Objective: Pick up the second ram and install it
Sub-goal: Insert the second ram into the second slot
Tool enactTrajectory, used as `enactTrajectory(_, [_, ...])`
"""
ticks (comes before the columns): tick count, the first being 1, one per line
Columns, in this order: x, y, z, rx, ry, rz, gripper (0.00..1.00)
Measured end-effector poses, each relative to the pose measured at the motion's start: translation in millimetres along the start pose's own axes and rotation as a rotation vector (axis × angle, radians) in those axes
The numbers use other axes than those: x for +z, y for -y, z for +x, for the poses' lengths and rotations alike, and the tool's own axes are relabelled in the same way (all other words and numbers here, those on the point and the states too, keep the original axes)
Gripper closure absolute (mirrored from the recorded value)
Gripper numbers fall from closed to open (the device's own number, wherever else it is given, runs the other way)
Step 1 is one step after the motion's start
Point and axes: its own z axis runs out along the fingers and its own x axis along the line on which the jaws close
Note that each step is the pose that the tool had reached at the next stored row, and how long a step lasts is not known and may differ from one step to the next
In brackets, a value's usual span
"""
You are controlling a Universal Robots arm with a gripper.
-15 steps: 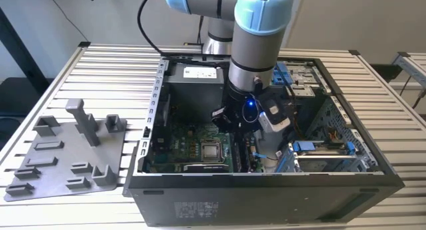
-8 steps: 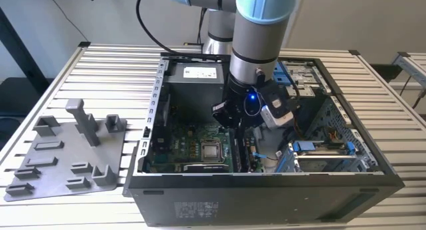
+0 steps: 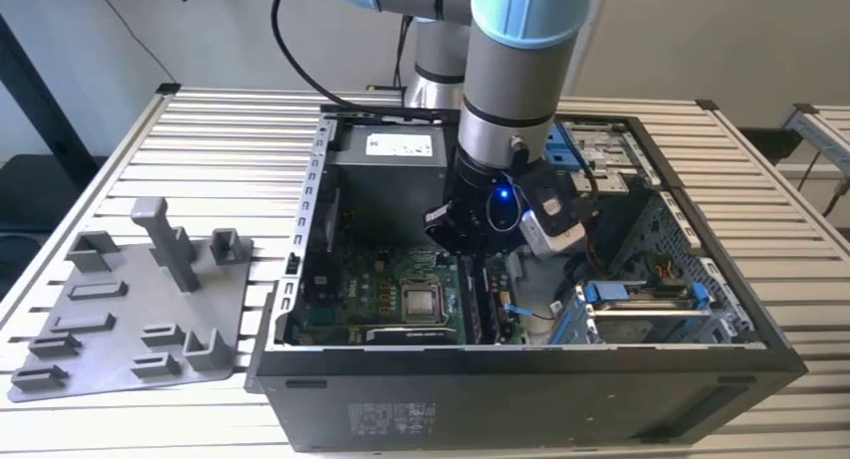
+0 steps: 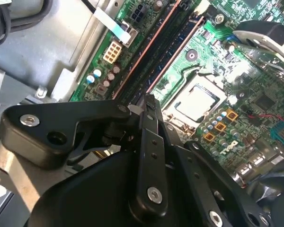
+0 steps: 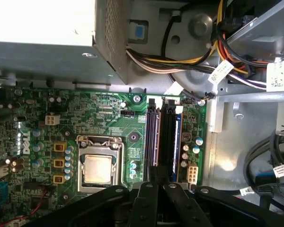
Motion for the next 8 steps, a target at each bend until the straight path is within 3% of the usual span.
enactTrajectory(8, [0.0, 0.0, 0.2, 0.000, 0.0001, -0.0036, 0.89])
